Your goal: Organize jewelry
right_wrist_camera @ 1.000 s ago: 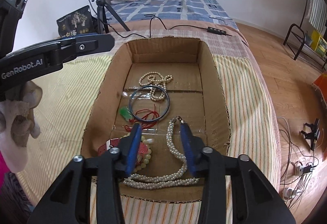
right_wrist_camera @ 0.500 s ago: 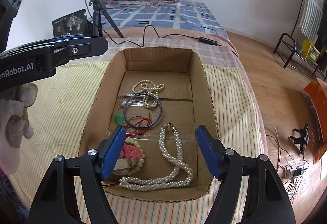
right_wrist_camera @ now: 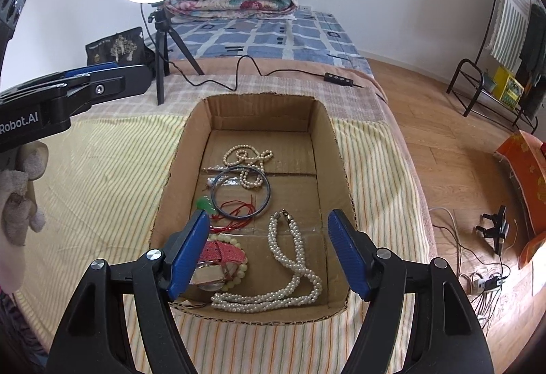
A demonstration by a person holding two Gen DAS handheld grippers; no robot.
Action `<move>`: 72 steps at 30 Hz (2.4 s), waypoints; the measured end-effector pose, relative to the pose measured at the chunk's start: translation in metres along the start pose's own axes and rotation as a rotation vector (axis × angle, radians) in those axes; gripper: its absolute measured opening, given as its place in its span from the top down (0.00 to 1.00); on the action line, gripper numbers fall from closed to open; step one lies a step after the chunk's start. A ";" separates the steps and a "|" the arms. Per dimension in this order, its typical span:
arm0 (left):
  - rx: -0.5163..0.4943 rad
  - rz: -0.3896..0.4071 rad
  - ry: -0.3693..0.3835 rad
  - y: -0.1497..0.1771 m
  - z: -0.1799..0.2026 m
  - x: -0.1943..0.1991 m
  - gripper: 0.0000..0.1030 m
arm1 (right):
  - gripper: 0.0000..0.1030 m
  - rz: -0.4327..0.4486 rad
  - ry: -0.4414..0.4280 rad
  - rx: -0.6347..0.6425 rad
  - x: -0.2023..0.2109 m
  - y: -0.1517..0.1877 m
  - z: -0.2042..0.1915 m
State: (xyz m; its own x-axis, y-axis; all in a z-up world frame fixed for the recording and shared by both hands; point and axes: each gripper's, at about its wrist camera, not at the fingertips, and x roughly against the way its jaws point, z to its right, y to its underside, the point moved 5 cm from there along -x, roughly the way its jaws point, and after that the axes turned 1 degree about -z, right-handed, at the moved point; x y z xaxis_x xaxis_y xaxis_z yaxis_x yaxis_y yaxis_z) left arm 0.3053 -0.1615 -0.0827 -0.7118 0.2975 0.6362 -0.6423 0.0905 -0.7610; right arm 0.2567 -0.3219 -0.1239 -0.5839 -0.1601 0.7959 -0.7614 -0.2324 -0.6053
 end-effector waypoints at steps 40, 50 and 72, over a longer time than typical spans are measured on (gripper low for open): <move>-0.034 0.173 -0.105 0.060 -0.043 0.174 0.06 | 0.23 0.302 0.143 -0.054 0.134 0.002 -0.061; -0.070 0.155 -0.136 0.072 -0.040 0.178 0.00 | 0.20 0.349 0.173 -0.044 0.138 0.005 -0.069; -0.075 0.142 -0.142 0.074 -0.038 0.175 0.00 | 0.20 0.342 0.164 -0.056 0.133 0.005 -0.069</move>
State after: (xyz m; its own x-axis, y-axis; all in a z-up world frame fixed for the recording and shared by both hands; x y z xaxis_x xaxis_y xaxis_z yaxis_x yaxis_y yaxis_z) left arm 0.1437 -0.0665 -0.0329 -0.8302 0.1757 0.5290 -0.5134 0.1289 -0.8484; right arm 0.1563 -0.2784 -0.0220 -0.8409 -0.0625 0.5375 -0.5261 -0.1385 -0.8391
